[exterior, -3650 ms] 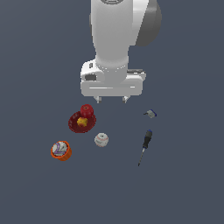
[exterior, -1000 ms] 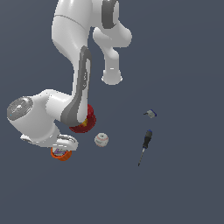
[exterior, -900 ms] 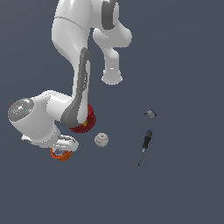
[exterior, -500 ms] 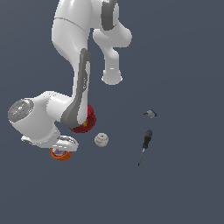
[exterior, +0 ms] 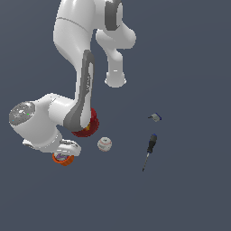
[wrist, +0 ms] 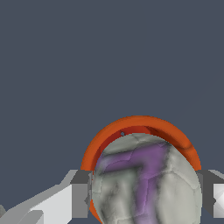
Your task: Pick up a designated object from a clutter of objects.
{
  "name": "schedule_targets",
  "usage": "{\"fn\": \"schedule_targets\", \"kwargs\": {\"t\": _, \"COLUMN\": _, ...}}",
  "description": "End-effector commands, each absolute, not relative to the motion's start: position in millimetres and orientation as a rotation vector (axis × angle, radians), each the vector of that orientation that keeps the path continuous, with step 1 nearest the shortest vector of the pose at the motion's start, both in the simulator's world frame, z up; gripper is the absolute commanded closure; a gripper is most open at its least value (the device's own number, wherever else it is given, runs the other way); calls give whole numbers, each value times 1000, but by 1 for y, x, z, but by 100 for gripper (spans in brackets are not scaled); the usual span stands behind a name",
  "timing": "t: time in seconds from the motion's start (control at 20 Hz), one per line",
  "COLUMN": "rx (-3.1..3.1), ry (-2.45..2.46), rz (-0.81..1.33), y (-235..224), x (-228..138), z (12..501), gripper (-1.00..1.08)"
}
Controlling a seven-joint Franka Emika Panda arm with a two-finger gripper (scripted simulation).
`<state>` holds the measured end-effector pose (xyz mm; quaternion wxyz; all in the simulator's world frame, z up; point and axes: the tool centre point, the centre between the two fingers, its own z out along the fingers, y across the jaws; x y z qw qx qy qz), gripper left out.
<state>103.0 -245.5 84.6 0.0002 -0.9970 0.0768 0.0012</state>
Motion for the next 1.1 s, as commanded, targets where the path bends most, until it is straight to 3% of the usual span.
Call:
{"fn": "schedule_targets", "kwargs": {"t": 0.0, "rx": -3132, "ry": 240, "rz": 0, "y": -243, "x": 103, "z": 88, "gripper": 108}}
{"fn": "schedule_targets", "kwargs": {"t": 0.5, "rx": -3132, "ry": 240, "rz": 1, "y": -207, "x": 89, "z": 114, "gripper": 108}}
{"fn": "schedule_targets", "kwargs": {"t": 1.05, "rx": -3132, "ry": 239, "rz": 0, "y": -119, "x": 54, "z": 178, "gripper": 108}}
